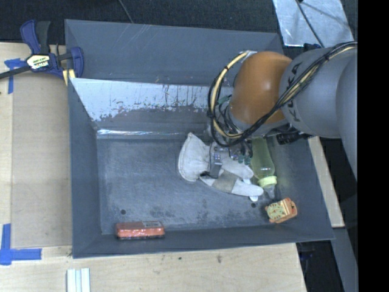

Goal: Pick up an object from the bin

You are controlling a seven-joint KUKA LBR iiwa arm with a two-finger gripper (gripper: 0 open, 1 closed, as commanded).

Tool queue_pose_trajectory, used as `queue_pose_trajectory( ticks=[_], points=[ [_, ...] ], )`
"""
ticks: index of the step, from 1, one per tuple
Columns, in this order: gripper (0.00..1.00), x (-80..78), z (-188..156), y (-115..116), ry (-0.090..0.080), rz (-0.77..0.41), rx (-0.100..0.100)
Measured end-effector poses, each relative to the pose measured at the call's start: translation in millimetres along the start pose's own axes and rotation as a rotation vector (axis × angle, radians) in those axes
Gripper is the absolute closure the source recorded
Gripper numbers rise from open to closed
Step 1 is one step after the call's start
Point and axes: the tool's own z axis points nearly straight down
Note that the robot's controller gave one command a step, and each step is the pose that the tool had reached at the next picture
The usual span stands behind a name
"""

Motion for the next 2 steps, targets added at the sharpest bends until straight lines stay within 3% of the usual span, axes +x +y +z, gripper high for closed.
queue_pose_trajectory(
  ticks=[1,2],
  points=[
    [1.00,-2.6,18.9,-8.8,0.001,-0.012,0.000],
    [1.00,-2.6,18.9,-8.8,0.001,-0.012,0.000]
  ],
)
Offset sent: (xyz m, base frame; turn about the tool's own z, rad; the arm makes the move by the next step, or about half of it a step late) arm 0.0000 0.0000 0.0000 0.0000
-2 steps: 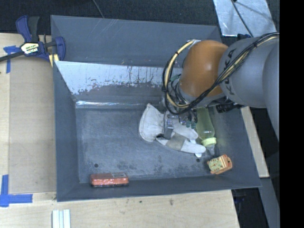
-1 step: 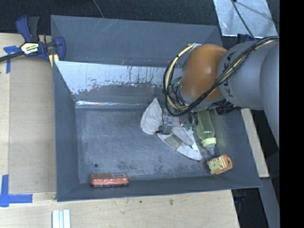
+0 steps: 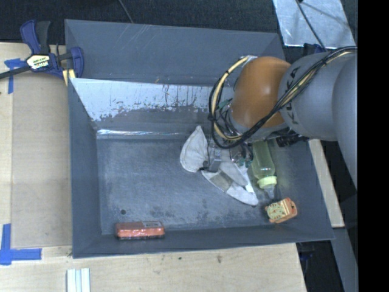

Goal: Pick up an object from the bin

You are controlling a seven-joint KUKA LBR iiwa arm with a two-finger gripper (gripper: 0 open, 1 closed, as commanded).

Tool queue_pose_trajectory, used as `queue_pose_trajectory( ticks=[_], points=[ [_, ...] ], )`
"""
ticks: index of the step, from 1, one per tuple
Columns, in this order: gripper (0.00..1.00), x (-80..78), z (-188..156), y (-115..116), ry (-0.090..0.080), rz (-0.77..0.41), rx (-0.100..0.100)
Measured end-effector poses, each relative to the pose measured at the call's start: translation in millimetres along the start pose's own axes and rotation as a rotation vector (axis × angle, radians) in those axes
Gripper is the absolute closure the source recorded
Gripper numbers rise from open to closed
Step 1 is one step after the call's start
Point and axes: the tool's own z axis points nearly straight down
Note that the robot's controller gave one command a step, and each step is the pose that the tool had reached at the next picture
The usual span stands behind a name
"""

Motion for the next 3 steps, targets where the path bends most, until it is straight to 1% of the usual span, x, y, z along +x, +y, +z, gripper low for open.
queue_pose_trajectory(
  ticks=[1,2,3],
  points=[
    [1.00,4.8,-118,12,0.002,-0.011,0.001],
    [1.00,4.8,-118,12,0.002,-0.011,0.000],
    [1.00,5.7,-151,9,0.007,-0.004,0.001]
  ],
)
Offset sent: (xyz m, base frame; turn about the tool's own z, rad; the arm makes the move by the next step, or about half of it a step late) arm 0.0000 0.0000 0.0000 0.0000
